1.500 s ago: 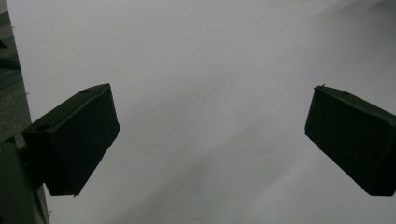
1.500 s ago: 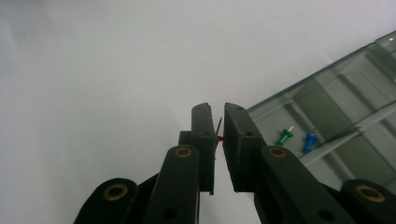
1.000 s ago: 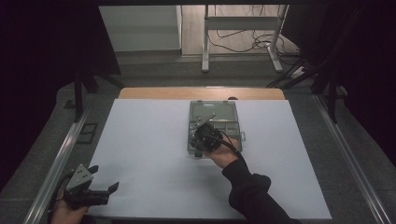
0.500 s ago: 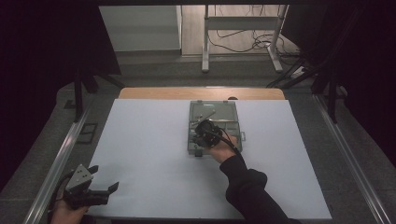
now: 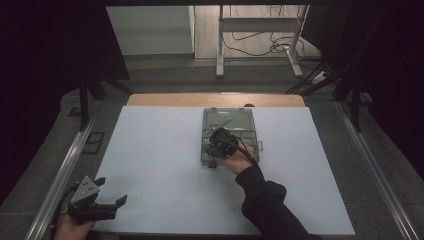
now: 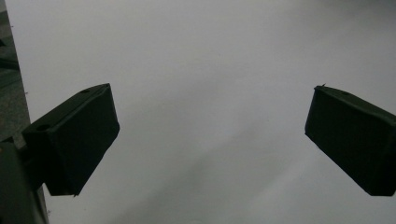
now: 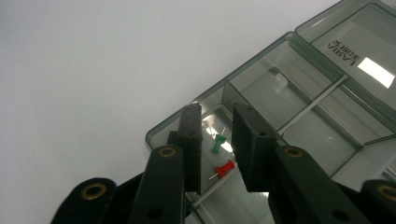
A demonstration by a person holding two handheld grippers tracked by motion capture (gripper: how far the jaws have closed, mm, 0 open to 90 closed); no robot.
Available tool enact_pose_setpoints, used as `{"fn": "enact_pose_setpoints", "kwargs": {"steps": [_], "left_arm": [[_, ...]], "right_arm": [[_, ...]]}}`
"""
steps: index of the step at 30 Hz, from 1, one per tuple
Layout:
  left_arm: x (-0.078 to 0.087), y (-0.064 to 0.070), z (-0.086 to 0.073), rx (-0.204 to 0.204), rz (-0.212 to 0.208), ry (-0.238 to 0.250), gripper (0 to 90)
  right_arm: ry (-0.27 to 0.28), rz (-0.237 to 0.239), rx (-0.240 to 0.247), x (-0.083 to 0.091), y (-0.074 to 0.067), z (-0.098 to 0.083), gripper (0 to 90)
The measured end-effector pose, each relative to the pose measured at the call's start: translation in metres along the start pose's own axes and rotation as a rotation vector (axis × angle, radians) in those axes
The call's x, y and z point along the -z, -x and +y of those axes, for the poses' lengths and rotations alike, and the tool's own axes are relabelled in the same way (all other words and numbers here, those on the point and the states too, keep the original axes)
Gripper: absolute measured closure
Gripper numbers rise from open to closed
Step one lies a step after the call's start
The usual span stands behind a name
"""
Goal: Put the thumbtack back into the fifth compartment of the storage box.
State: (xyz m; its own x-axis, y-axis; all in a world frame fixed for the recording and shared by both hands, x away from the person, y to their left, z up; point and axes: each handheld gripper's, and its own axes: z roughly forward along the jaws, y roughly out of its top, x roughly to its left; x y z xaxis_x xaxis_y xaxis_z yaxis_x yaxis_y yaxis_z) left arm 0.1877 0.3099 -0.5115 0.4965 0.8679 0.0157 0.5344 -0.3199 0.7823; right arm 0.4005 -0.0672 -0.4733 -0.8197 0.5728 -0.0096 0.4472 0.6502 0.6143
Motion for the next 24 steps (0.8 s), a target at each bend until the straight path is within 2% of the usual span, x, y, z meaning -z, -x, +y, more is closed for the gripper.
{"fn": "enact_pose_setpoints", "kwargs": {"steps": [2,10,24], "left_arm": [[0.0,0.0,0.0,0.0,0.0,0.0,3.2],[0.0,0.0,0.0,0.001,0.001,0.0,3.2],[0.0,0.0,-0.001,0.0,0.001,-0.003,3.2]], "right_arm": [[0.004,0.002,0.004,0.002,-0.002,0.0,65.5],[0.015,0.008,0.02,0.006,-0.008,-0.002,51.2],[0.041,0.011,0.031,0.014,-0.011,-0.015,39.6]]}}
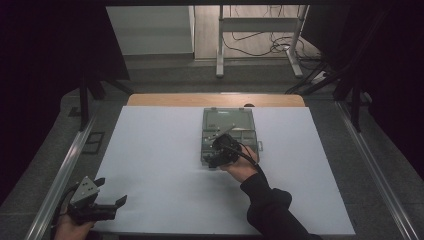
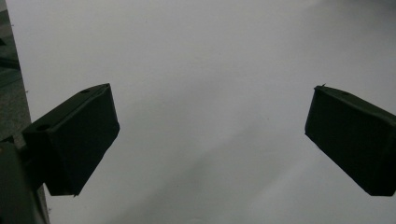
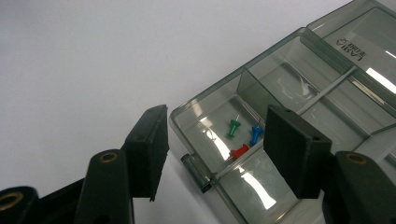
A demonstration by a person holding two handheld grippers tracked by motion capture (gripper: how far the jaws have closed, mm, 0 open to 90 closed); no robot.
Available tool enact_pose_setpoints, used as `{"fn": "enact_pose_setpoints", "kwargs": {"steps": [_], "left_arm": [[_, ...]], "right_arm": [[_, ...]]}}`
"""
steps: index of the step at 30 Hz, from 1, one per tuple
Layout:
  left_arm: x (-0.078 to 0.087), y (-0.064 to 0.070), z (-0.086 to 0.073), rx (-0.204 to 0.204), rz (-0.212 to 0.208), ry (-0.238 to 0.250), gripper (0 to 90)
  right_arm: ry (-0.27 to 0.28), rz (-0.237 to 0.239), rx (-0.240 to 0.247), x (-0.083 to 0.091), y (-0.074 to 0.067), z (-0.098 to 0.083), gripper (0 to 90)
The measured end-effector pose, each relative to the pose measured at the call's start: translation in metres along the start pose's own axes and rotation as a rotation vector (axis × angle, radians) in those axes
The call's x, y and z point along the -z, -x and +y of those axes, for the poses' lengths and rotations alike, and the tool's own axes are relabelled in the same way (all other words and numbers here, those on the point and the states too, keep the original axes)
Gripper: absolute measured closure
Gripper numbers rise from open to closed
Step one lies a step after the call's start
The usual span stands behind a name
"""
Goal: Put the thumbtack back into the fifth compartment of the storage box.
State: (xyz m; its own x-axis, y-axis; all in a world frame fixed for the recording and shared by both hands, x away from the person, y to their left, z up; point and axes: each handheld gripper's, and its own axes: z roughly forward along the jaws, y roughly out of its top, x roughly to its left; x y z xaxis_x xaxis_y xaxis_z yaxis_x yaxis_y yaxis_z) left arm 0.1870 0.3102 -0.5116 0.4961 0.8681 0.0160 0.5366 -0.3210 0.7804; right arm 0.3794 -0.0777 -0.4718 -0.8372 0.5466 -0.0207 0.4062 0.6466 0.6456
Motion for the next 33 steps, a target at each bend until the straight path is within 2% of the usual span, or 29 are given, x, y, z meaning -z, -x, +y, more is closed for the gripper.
{"fn": "enact_pose_setpoints", "kwargs": {"steps": [6,17,33], "left_arm": [[0.0,0.0,0.0,-0.002,0.001,-0.002,3.2],[0.0,0.0,0.0,-0.003,0.001,-0.002,3.2],[0.0,0.001,0.0,-0.002,0.0,-0.001,3.2]], "right_arm": [[0.025,-0.001,0.011,0.009,-0.007,-0.005,35.8],[0.06,-0.014,0.003,0.018,-0.006,-0.018,29.8],[0.072,-0.036,-0.005,0.038,-0.009,-0.033,18.6]]}}
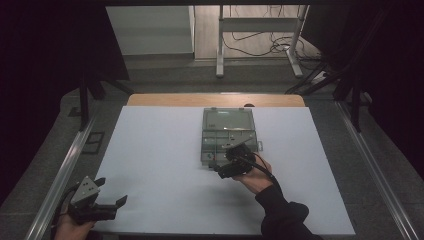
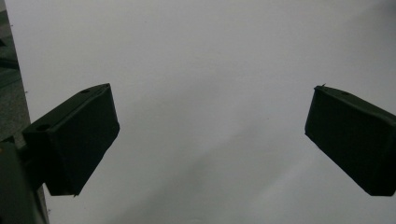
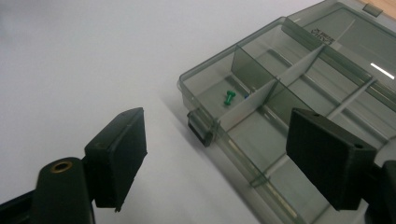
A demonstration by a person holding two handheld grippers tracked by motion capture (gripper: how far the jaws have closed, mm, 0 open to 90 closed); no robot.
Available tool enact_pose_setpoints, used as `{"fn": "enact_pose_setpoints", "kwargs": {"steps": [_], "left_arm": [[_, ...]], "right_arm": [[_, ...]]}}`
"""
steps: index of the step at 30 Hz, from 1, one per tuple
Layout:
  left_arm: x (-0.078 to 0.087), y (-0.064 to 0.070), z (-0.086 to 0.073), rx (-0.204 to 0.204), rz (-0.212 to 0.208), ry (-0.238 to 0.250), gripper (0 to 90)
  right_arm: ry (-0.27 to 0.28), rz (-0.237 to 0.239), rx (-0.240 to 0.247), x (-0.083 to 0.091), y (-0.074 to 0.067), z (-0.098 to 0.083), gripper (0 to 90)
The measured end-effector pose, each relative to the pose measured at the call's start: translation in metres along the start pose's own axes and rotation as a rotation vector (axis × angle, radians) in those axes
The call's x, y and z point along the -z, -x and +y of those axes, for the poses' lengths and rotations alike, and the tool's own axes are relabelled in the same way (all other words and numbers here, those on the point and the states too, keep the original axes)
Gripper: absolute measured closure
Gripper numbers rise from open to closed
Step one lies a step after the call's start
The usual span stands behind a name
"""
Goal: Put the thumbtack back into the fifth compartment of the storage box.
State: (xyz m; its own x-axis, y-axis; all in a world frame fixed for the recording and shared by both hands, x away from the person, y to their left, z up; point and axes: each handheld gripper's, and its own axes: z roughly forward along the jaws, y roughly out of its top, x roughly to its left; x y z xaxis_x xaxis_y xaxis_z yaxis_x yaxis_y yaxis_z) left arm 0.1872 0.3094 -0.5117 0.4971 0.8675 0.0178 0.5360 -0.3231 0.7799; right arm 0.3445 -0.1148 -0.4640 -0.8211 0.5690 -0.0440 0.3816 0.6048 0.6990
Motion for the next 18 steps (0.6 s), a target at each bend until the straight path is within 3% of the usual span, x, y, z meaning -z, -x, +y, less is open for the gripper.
{"fn": "enact_pose_setpoints", "kwargs": {"steps": [18], "left_arm": [[0.0,0.0,0.0,0.0,-0.001,0.001,3.2]], "right_arm": [[-0.005,-0.03,0.016,0.02,-0.007,-0.022,4.3]]}}
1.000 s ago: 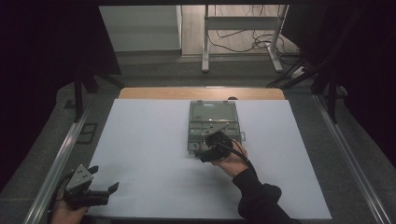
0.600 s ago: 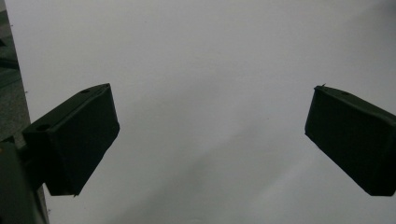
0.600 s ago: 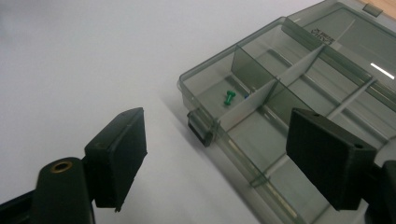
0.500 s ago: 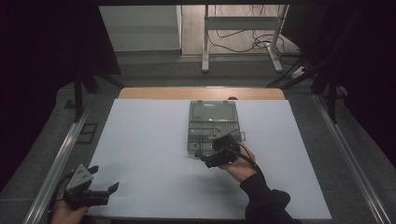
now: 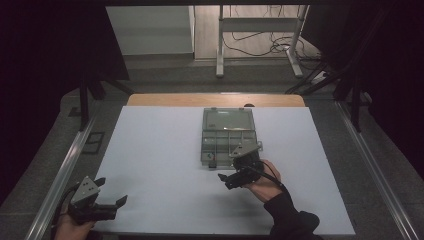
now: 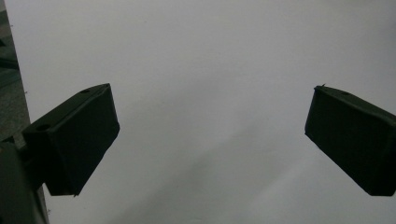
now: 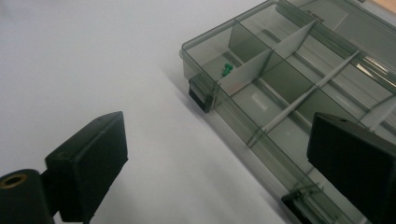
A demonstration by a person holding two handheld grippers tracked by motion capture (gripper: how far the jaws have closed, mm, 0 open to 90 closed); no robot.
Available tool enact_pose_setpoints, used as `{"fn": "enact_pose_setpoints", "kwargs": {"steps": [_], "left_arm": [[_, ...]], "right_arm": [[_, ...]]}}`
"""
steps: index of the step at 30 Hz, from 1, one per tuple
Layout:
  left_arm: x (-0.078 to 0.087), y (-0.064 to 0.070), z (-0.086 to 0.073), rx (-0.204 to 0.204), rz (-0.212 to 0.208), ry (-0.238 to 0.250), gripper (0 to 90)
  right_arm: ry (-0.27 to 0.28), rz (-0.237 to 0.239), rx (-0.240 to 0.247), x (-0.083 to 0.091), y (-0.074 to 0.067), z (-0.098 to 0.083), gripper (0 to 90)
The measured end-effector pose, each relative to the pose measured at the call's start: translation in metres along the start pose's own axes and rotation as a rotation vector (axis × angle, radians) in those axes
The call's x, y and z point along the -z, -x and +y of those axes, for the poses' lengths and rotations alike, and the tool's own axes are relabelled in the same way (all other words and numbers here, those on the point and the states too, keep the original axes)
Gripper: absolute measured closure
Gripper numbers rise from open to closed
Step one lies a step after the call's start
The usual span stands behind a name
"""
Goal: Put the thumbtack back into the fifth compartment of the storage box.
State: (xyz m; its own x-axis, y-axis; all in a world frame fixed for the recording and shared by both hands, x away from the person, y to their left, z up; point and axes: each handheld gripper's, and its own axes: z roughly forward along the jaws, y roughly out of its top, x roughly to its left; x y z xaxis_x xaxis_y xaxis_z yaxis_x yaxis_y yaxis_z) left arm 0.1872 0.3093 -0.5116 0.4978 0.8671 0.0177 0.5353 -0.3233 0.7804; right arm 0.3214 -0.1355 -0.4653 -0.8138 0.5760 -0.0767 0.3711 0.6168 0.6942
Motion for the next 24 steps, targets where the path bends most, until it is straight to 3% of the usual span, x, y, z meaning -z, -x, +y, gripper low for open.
{"fn": "enact_pose_setpoints", "kwargs": {"steps": [7,24], "left_arm": [[0.0,0.0,0.0,0.0,0.0,-0.001,3.2],[0.0,0.0,0.0,0.001,-0.001,0.001,3.2]], "right_arm": [[0.028,-0.016,-0.017,0.013,-0.001,-0.012,0.1],[0.046,-0.049,-0.045,0.032,0.001,-0.039,0.0]]}}
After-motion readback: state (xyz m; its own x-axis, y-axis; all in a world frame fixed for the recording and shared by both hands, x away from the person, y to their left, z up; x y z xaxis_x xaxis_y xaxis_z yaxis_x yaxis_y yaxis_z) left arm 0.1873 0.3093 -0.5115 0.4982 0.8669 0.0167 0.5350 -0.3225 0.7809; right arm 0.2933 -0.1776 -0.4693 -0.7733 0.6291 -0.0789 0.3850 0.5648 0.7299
